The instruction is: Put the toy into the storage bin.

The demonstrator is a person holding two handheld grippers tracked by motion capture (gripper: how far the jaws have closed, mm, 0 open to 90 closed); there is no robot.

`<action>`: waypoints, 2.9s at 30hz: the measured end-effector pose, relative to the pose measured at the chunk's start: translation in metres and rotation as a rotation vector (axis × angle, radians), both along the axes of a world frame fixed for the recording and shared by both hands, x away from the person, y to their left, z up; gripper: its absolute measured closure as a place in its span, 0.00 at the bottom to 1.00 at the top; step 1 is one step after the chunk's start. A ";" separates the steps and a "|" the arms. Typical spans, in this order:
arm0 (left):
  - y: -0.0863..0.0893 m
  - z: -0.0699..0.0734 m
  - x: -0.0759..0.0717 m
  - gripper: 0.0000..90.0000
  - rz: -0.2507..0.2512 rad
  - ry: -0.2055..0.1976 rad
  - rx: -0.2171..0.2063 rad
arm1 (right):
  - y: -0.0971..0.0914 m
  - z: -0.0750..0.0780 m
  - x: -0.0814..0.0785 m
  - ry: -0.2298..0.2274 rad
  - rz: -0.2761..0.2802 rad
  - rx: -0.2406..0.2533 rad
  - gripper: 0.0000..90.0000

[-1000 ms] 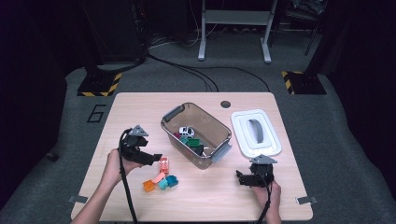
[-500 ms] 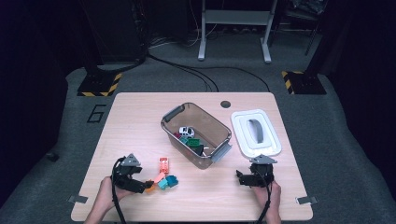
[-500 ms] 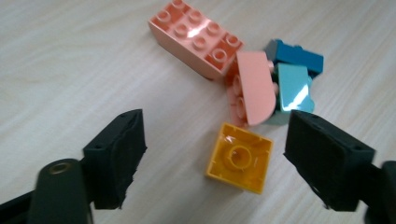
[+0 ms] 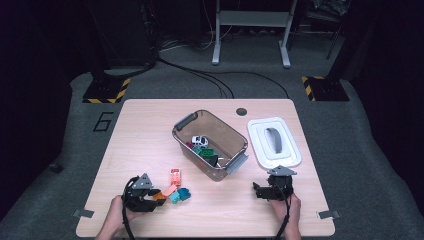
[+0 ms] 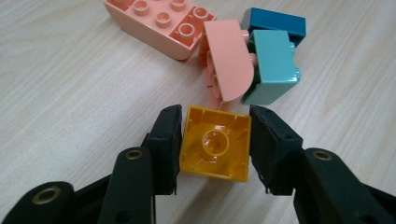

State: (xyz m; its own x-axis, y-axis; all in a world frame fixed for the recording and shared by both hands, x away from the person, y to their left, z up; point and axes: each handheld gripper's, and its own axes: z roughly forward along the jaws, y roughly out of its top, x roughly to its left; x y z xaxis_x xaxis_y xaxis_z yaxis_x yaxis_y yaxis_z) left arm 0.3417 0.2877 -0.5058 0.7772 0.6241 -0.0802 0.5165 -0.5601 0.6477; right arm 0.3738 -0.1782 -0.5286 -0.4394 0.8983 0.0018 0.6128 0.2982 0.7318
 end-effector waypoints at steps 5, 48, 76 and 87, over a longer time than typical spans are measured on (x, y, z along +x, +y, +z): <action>0.004 0.001 -0.001 0.65 0.000 -0.002 0.005 | 0.000 0.000 0.000 -0.001 0.002 -0.001 0.10; 0.012 0.047 0.053 0.66 0.095 -0.045 -0.059 | 0.000 0.000 0.000 -0.003 0.001 -0.003 0.10; 0.000 0.076 0.082 0.66 0.112 -0.093 -0.089 | 0.000 0.000 0.000 -0.003 0.002 -0.003 0.10; -0.005 0.098 0.093 0.65 0.111 -0.117 -0.097 | 0.000 0.000 0.000 -0.003 0.001 -0.003 0.10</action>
State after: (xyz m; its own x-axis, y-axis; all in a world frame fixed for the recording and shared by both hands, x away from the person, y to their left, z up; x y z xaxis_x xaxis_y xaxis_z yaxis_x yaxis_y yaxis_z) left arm 0.4349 0.2824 -0.4075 0.7118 0.7001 -0.0569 0.4894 -0.4362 0.7551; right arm 0.3740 -0.1785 -0.5286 -0.4407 0.8977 -0.0021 0.6102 0.3012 0.7327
